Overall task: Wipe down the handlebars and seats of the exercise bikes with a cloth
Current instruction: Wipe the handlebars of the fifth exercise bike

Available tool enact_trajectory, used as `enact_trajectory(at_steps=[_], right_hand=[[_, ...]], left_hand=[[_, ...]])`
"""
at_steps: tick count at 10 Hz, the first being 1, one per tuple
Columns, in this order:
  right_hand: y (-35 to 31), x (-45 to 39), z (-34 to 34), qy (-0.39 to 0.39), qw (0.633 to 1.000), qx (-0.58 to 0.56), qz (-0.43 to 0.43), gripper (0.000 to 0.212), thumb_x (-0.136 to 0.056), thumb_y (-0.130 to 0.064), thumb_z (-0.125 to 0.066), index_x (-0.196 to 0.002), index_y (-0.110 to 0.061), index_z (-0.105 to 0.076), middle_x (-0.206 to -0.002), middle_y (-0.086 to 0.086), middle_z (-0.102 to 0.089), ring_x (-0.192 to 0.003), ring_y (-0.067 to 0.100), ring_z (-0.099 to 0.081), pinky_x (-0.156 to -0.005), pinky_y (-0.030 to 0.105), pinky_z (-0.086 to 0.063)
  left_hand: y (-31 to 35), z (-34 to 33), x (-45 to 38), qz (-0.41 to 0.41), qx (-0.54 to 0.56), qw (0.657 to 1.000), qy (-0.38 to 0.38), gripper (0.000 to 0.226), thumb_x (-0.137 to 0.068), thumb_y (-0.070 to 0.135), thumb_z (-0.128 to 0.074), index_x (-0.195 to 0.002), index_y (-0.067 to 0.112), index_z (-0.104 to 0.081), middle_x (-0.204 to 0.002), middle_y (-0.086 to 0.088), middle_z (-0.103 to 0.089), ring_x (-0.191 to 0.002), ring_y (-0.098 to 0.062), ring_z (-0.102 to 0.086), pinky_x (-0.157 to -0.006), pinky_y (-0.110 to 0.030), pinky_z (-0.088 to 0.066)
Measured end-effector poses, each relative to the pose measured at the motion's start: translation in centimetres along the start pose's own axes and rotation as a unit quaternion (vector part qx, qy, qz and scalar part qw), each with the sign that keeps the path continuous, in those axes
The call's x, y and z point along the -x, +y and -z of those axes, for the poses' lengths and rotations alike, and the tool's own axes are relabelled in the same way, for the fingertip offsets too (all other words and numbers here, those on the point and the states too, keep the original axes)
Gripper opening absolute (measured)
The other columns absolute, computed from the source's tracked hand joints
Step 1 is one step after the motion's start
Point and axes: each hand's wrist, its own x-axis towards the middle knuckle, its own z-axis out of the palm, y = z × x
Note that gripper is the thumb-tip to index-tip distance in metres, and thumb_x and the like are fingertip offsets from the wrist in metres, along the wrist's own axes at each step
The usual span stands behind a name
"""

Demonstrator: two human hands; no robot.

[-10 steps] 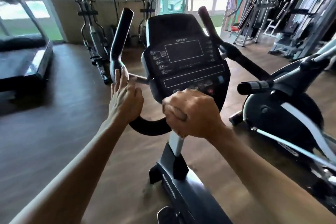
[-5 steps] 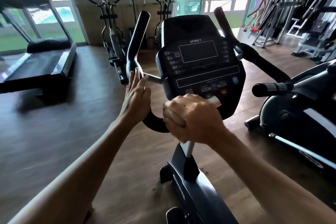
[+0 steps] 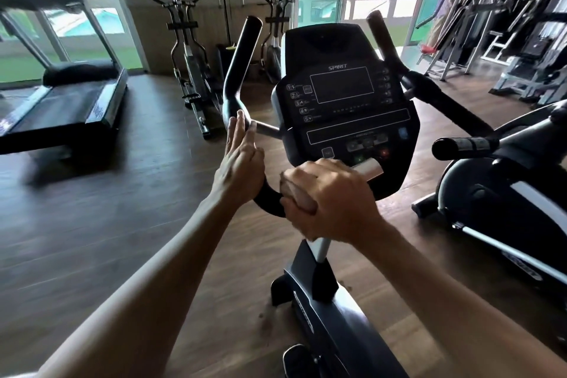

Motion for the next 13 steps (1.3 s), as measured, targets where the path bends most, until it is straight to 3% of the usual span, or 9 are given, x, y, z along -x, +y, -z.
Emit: enact_trajectory(at_steps=[2,3,5,6,7,9,11,12,13], right_hand=[[3.7,-0.2,1.9,0.020,0.997,0.002,-0.079,0.033,-0.084,-0.044,-0.058,-0.104,-0.023,-0.074,-0.086,-0.006,-0.071,-0.084,0.021,-0.066,-0.086,0.040,-0.054],[2.5,-0.1,1.3,0.043,0.991,0.014,-0.124,0.030,-0.083,-0.042,-0.059,-0.100,-0.023,-0.075,-0.086,-0.007,-0.071,-0.087,0.021,-0.066,-0.096,0.045,-0.050],[-2.4,0.2,-1.3,0.017,0.996,0.038,-0.082,0.037,-0.090,-0.048,-0.057,-0.106,-0.018,-0.072,-0.091,0.000,-0.071,-0.090,0.025,-0.065,-0.098,0.046,-0.046],[-0.9,0.6,-0.5,0.005,1.000,0.023,0.006,0.042,-0.092,-0.050,-0.060,-0.115,-0.016,-0.070,-0.102,0.001,-0.071,-0.097,0.024,-0.064,-0.099,0.044,-0.047],[2.7,0.7,1.3,0.011,1.000,0.015,-0.003,0.037,-0.093,-0.047,-0.059,-0.112,-0.017,-0.068,-0.098,0.002,-0.069,-0.094,0.025,-0.063,-0.092,0.044,-0.051],[2.1,0.7,0.7,0.045,0.991,0.027,-0.119,0.031,-0.091,-0.040,-0.058,-0.109,-0.019,-0.071,-0.094,-0.003,-0.070,-0.097,0.023,-0.063,-0.107,0.049,-0.041],[-3.7,0.3,-1.2,-0.022,0.989,0.085,-0.121,0.042,-0.092,-0.055,-0.050,-0.107,-0.018,-0.066,-0.093,0.001,-0.067,-0.095,0.026,-0.060,-0.102,0.048,-0.040],[-5.2,0.6,-2.0,-0.042,0.986,0.104,-0.121,0.053,-0.094,-0.058,-0.045,-0.122,-0.016,-0.060,-0.105,0.005,-0.065,-0.105,0.029,-0.058,-0.103,0.049,-0.039],[-5.3,0.8,-2.5,-0.038,0.985,0.125,-0.111,0.054,-0.102,-0.058,-0.036,-0.129,-0.016,-0.056,-0.111,0.007,-0.062,-0.107,0.030,-0.057,-0.103,0.049,-0.039]], left_hand=[[0.0,0.0,0.4,0.013,0.018,1.000,0.005,0.067,-0.097,0.023,-0.034,-0.163,0.016,-0.024,-0.172,0.006,0.007,-0.156,-0.005,0.011,-0.115,-0.013,0.004],[0.5,-0.2,0.4,0.008,0.016,1.000,0.025,0.061,-0.102,0.006,-0.039,-0.161,0.010,-0.026,-0.172,-0.002,0.004,-0.158,-0.012,0.009,-0.123,-0.019,0.005],[-0.1,0.2,0.4,-0.002,0.016,1.000,-0.005,0.063,-0.103,0.007,-0.038,-0.163,0.011,-0.020,-0.172,-0.002,0.009,-0.157,-0.011,0.013,-0.121,-0.018,0.009],[0.0,0.5,0.3,-0.003,0.008,1.000,-0.022,0.062,-0.104,0.010,-0.037,-0.163,0.010,-0.019,-0.172,-0.003,0.011,-0.156,-0.011,0.014,-0.116,-0.016,0.011],[-0.3,0.6,0.4,-0.006,0.008,1.000,-0.030,0.060,-0.106,0.011,-0.036,-0.163,0.011,-0.019,-0.172,-0.002,0.011,-0.156,-0.011,0.014,-0.118,-0.017,0.010],[-0.6,0.8,0.7,-0.005,0.015,0.999,-0.048,0.059,-0.108,0.014,-0.033,-0.164,0.012,-0.014,-0.171,-0.003,0.017,-0.156,-0.012,0.019,-0.117,-0.018,0.010],[-1.3,0.7,0.7,-0.013,0.005,0.997,-0.074,0.059,-0.110,0.028,-0.025,-0.163,0.006,-0.013,-0.171,-0.010,0.014,-0.156,-0.018,0.019,-0.127,-0.033,0.010],[-1.3,1.1,1.4,-0.037,-0.008,0.995,-0.092,0.058,-0.112,0.026,-0.023,-0.163,0.005,-0.008,-0.170,-0.010,0.016,-0.154,-0.016,0.023,-0.128,-0.037,0.008],[-1.3,1.6,1.9,-0.025,0.006,0.995,-0.092,0.055,-0.113,0.026,-0.028,-0.163,0.006,-0.015,-0.172,-0.010,0.001,-0.159,-0.025,0.006,-0.129,-0.041,0.002]])
